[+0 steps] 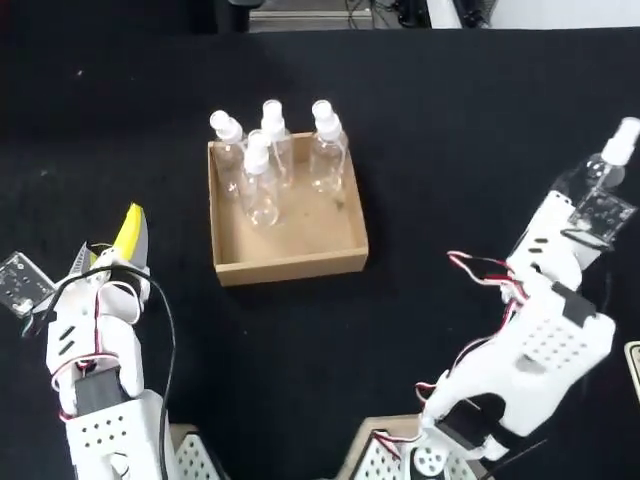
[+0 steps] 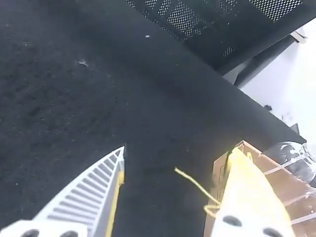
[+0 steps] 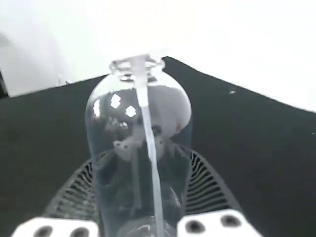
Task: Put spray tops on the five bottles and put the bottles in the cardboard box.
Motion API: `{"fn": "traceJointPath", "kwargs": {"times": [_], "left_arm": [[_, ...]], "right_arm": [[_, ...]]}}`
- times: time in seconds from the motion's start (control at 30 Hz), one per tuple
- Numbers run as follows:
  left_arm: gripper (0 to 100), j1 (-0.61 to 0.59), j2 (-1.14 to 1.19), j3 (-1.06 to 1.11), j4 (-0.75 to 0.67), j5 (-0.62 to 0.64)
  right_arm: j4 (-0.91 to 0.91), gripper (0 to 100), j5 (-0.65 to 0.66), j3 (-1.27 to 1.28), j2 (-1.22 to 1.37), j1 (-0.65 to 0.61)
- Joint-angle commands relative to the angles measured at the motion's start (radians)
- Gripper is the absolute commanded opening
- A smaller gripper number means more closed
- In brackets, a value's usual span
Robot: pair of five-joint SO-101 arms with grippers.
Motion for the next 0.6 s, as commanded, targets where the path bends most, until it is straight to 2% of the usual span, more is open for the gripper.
{"fn": "traceJointPath", "kwargs": {"times": [0.0, 0.2, 0.47, 0.57], "left_arm": [[31, 0.007, -0.012, 0.024, -0.020, -0.009], [31, 0.010, -0.012, 0.024, -0.020, -0.009], [31, 0.010, -0.012, 0.024, -0.020, -0.009], [31, 0.010, -0.012, 0.024, -0.020, -0.009]], "right_arm": [[-0.135, 1.0, 0.054, -0.076, 0.054, 0.020], [-0.256, 1.0, 0.055, -0.079, 0.160, 0.020], [-0.253, 1.5, 0.058, -0.074, 0.186, 0.017], [-0.250, 8.1, 0.058, -0.071, 0.191, 0.011]]}}
